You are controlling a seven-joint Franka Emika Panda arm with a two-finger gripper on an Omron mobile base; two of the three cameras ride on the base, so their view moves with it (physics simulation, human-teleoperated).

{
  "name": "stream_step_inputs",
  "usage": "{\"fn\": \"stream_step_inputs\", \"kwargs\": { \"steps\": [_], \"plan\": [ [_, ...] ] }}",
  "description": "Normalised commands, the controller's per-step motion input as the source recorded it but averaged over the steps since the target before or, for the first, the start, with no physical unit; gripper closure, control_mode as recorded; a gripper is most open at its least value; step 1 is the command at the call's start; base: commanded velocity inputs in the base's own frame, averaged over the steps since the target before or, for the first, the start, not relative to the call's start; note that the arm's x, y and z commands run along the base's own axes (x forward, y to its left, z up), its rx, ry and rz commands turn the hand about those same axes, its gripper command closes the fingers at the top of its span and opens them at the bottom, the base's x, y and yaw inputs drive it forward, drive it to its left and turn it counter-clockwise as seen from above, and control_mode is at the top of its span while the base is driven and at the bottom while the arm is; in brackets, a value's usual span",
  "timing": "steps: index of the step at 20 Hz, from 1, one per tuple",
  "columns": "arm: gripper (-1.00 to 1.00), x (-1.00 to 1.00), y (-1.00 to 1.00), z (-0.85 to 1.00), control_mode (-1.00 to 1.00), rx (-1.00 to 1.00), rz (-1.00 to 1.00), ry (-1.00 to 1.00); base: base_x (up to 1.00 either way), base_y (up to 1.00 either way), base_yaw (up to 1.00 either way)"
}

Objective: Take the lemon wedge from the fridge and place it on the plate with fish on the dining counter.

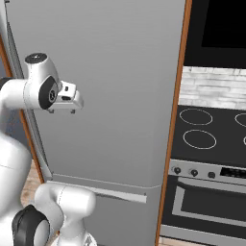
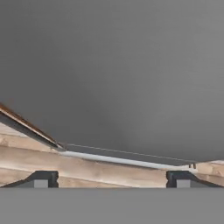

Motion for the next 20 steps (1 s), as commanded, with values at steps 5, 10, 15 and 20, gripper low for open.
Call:
{"fn": "stream_step_inputs", "kwargs": {
  "steps": [5,10,15,20],
  "plan": [
    [-1.0,-0.37,0.14,-0.06,-1.0,0.01,0.0,-0.2,0.0,0.0,0.0],
    [-1.0,-0.32,-0.39,0.06,-1.0,0.09,0.0,-0.17,0.0,0.0,0.0],
    [-1.0,0.0,0.0,0.0,-1.0,0.0,0.0,0.0,0.0,0.0,0.0],
    [-1.0,0.0,0.05,0.0,-1.0,0.0,0.0,0.0,0.0,0.0,0.0]
  ]
}}
